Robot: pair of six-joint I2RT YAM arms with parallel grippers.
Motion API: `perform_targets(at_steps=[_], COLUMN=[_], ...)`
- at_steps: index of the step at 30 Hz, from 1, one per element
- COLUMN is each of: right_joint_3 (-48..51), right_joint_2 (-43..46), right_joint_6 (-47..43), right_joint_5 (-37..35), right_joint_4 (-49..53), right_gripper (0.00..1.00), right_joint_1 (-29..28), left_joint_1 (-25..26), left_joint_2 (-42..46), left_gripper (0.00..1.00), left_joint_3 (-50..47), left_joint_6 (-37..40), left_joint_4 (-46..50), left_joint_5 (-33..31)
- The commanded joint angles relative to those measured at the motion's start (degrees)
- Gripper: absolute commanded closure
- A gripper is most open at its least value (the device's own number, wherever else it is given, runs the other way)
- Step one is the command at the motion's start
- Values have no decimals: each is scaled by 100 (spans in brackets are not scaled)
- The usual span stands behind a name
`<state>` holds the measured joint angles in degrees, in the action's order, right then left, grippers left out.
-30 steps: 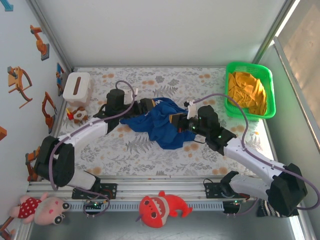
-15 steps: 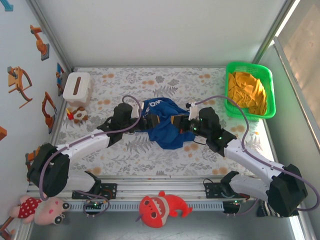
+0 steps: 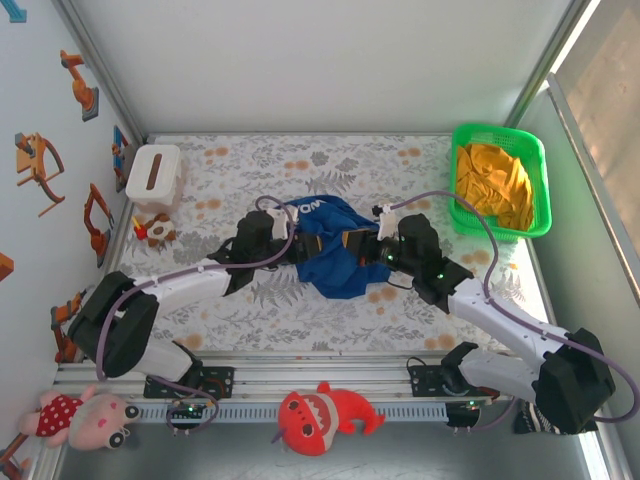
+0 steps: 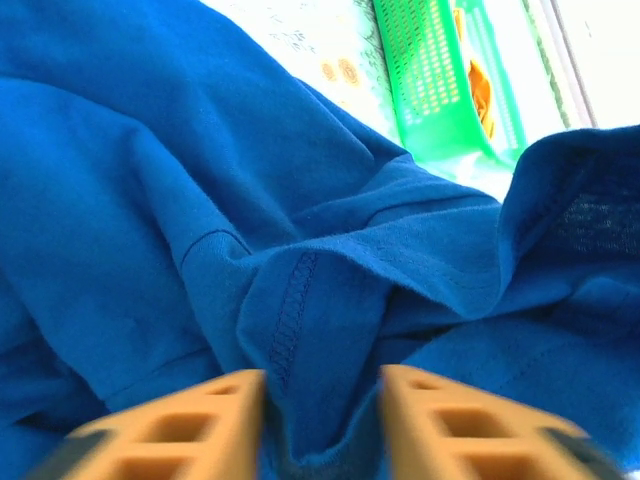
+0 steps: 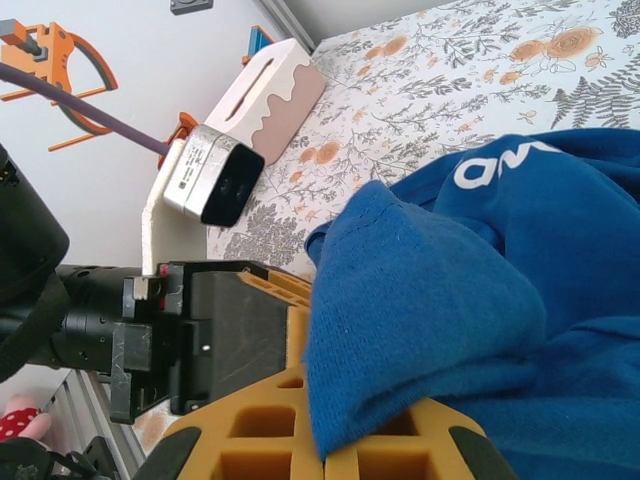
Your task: Fold the inside-out t-shirt
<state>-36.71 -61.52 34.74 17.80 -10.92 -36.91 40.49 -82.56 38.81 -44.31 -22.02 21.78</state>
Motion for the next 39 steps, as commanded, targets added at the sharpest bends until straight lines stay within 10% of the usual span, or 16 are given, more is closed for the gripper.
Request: perform_targets(at_steps=[1,8,11,19,22,39], right_joint_3=[86,889,1234,1025,741,-1310], right_joint_2=[187,498,590,978,728,-1533], right_joint_6=[59,303,501,481,290,-890], right_joint_5=[-215,-1100,-1551,-1476,-1145,-1491], right_joint_4=[57,367,671,1202,1197,999], right_gripper=[100,100,60,47,27,33], right_joint_1=[52,157,206,205,132,-995], left_joint_1=[14,10,17,15,23,18], left_joint_2=[4,890,1190,1527,1548,1632], left_gripper=[100,100,100,100,100,100], left_joint_3=[73,217,85,-312,-302,1030], left_joint_6=[12,523,689,895,859,780], left_joint_4=[-288,426,539,672,673,1253], left_joint_5=[32,-261,-220,-152,-165,155])
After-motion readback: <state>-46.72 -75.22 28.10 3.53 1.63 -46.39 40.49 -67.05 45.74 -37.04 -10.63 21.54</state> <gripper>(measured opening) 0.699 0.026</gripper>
